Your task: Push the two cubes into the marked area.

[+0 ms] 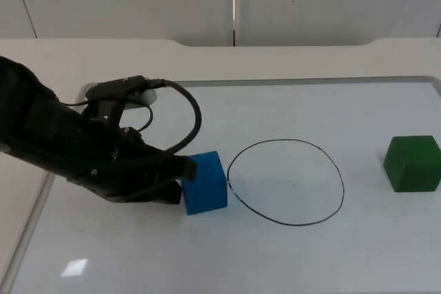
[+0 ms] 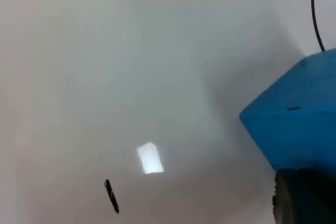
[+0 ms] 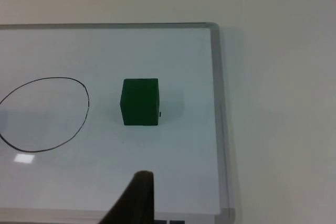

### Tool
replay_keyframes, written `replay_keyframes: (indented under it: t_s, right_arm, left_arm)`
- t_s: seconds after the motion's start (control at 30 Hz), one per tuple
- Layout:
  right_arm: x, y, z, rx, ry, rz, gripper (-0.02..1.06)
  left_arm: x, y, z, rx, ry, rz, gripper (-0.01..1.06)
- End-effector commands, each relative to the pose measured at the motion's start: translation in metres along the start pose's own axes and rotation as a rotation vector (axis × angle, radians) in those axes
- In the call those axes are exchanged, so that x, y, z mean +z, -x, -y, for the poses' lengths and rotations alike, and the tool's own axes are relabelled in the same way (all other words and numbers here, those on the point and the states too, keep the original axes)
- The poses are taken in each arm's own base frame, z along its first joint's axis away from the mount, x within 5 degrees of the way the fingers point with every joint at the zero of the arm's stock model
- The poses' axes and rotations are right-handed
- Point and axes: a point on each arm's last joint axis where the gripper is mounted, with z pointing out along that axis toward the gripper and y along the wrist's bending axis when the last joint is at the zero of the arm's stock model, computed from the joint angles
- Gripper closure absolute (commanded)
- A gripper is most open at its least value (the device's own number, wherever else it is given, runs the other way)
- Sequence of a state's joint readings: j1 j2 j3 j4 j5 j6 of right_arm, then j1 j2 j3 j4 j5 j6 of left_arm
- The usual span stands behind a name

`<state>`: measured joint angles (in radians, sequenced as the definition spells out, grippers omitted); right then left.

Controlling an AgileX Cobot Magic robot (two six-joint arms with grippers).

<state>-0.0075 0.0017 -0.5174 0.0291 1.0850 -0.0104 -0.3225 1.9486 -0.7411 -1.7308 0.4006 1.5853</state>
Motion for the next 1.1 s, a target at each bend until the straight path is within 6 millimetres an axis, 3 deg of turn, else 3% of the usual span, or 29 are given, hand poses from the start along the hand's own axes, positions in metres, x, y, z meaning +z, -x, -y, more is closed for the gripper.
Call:
replay_keyframes:
  t_s: [0.0, 0.33, 0.57, 1.07]
  right_arm:
    - [0.001, 0.0, 0.0, -0.002, -0.005, 0.006, -0.01]
    - [0.001, 0.0, 0.0, -0.002, -0.005, 0.006, -0.01]
    - [0.001, 0.0, 0.0, -0.002, -0.005, 0.006, -0.01]
    - [0.001, 0.0, 0.0, -0.002, -0.005, 0.006, -0.01]
  left_arm:
    - [0.002, 0.0, 0.002, 0.005, -0.015, 0.002, 1.05]
    - [0.004, 0.008, 0.011, 0.053, -0.033, 0.019, 1.05]
    - [0.012, 0.006, 0.031, 0.123, -0.019, 0.002, 1.05]
    - [0.011, 0.014, 0.025, 0.126, 0.07, 0.025, 1.05]
